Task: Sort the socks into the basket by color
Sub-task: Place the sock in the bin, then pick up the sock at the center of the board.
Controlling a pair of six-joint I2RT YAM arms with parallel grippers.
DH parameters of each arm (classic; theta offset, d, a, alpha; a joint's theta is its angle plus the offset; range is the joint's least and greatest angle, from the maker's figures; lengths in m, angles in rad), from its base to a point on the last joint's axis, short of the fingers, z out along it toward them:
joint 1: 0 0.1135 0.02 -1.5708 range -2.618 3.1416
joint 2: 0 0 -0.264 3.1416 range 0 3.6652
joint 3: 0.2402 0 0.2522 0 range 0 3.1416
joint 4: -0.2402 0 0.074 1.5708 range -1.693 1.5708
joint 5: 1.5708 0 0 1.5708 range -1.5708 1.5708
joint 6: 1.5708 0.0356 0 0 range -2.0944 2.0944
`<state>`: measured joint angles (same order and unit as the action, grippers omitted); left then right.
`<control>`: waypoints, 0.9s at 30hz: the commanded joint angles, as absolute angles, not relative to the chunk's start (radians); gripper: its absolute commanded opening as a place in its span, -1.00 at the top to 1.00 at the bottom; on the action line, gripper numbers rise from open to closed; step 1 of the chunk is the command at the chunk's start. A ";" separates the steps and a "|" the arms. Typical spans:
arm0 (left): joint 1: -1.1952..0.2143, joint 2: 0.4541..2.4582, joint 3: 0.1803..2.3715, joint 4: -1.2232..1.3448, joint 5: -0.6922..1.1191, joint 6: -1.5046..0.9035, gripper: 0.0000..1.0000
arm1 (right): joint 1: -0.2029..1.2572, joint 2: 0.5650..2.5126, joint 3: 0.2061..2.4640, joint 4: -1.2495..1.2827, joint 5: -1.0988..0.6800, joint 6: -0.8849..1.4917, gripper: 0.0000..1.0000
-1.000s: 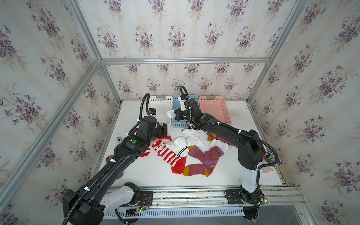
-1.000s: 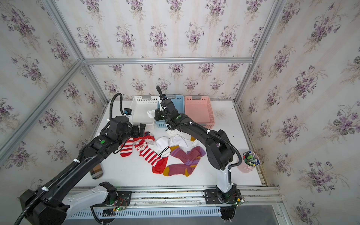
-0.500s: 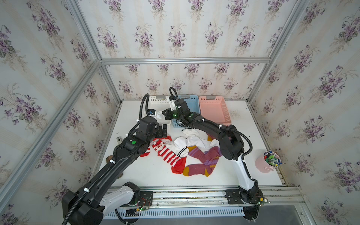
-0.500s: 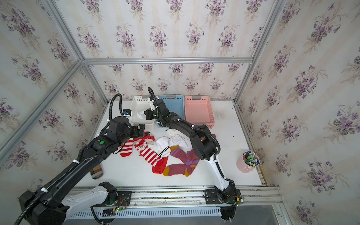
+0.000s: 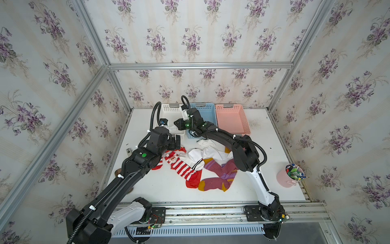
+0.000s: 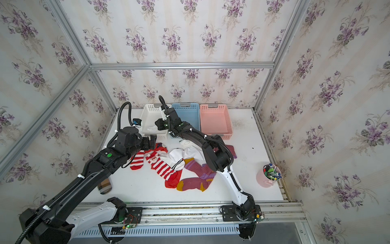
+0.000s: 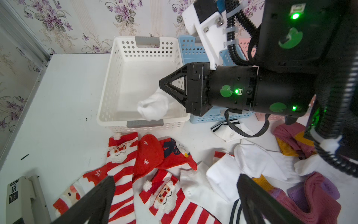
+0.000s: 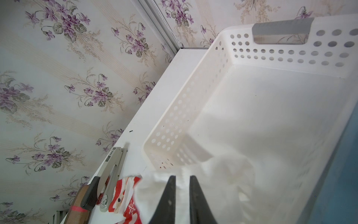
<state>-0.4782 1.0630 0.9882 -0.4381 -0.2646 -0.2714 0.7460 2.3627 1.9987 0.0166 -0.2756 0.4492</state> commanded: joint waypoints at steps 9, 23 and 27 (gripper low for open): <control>-0.477 1.057 0.981 -0.428 -0.272 -0.285 -0.99 | 0.747 2.246 1.903 0.016 -0.201 0.423 0.43; -0.498 1.130 0.927 -0.315 -0.149 -0.346 -0.99 | 0.738 1.853 1.438 0.009 0.030 0.415 0.39; -0.545 1.187 0.927 -0.277 -0.135 -0.356 -0.99 | 0.722 1.763 1.340 -0.007 0.092 0.451 0.40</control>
<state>-0.5270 1.1660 0.9260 -0.3405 -0.1612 -0.3290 0.7284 1.8038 1.3743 -0.0021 0.0132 0.4194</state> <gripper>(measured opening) 0.995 0.304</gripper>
